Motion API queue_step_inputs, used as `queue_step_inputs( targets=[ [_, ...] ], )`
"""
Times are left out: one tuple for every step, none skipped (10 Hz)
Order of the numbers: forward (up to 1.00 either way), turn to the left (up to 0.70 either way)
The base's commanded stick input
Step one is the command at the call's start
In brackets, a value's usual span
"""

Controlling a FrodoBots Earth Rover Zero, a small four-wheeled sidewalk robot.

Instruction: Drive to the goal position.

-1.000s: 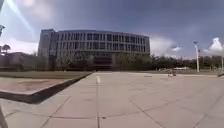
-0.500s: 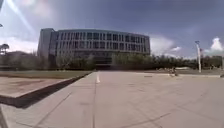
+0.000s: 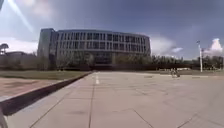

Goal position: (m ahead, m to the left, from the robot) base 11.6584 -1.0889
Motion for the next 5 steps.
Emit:
queue_step_inputs(
  targets=[
    [0.70, 0.00],
    [0.70, 0.00],
    [0.70, 0.00],
    [0.70, 0.00],
    [0.70, 0.03]
  ],
)
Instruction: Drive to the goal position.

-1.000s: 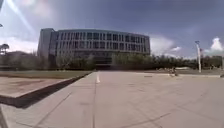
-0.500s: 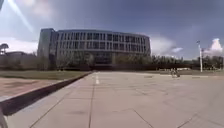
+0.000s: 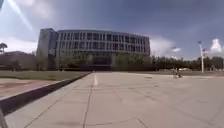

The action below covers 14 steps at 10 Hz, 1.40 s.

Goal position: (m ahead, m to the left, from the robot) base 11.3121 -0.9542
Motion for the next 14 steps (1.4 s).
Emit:
queue_step_inputs(
  targets=[
    [0.70, 0.07],
    [0.70, 0.11],
    [0.70, 0.05],
    [0.70, 0.00],
    [0.70, 0.00],
    [0.70, 0.00],
    [0.70, 0.00],
    [0.70, 0.00],
    [0.70, 0.00],
    [0.70, 0.00],
    [0.70, 0.00],
    [0.70, 0.00],
    [0.70, 0.00],
    [0.70, 0.00]
  ],
)
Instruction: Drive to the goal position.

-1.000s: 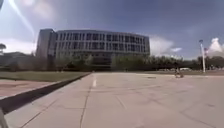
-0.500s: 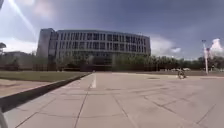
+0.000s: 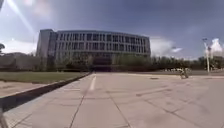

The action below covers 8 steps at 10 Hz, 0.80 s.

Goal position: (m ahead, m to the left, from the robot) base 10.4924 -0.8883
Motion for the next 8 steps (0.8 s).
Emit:
queue_step_inputs(
  targets=[
    [0.70, 0.00],
    [0.70, 0.00],
    [0.70, 0.00],
    [0.70, 0.00],
    [0.70, 0.00],
    [0.70, 0.00],
    [0.70, 0.00],
    [0.70, 0.00]
  ],
)
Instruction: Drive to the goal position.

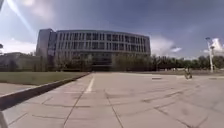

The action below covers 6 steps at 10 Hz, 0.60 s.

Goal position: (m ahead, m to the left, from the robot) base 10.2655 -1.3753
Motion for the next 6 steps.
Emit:
queue_step_inputs(
  targets=[
    [0.70, 0.04],
    [0.70, 0.33],
    [0.70, 0.35],
    [0.70, 0.35],
    [0.70, 0.18],
    [0.70, 0.00]
  ],
)
